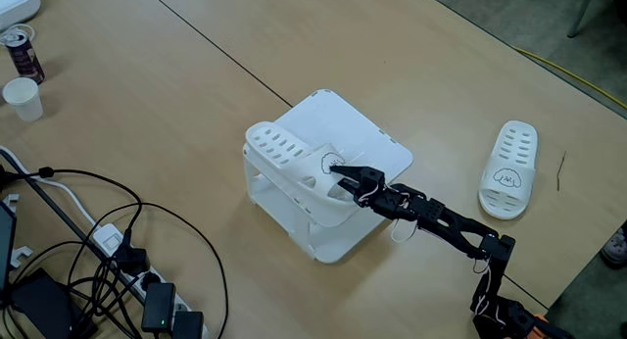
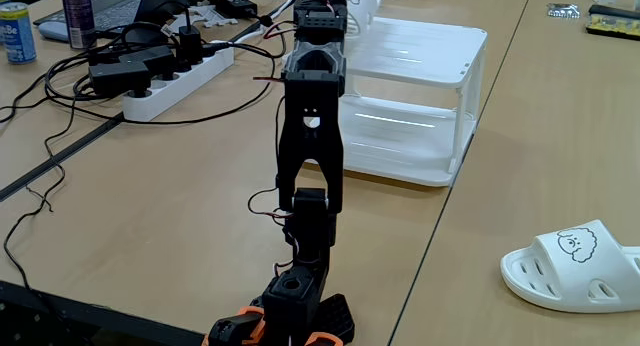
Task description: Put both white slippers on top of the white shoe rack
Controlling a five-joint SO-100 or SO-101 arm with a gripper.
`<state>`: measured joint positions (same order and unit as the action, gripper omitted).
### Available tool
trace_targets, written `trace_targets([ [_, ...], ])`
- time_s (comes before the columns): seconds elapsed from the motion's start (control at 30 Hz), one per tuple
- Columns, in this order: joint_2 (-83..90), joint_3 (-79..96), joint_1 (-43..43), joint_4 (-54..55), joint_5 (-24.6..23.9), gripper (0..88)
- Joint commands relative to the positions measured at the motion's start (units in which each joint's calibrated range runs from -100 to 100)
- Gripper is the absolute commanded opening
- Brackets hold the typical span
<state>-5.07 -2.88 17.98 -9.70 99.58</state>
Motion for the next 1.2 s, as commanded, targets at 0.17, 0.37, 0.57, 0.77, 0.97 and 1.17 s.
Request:
trace_targets([
  [0.17,0.57,-5.92,-0.30,0.12,0.42,1.0],
  [0.37,0.49,-5.74,-0.30,0.12,0.42,1.3],
  [0.57,0.49,-5.65,-0.30,0.12,0.42,14.1],
  [0.77,0.49,-5.47,-0.38,0.12,0.42,15.4],
  [0.97,1.24,-1.59,-1.20,0.12,0.42,18.4],
  [1.17,1.33,-1.14,-0.95,0.12,0.42,18.7],
])
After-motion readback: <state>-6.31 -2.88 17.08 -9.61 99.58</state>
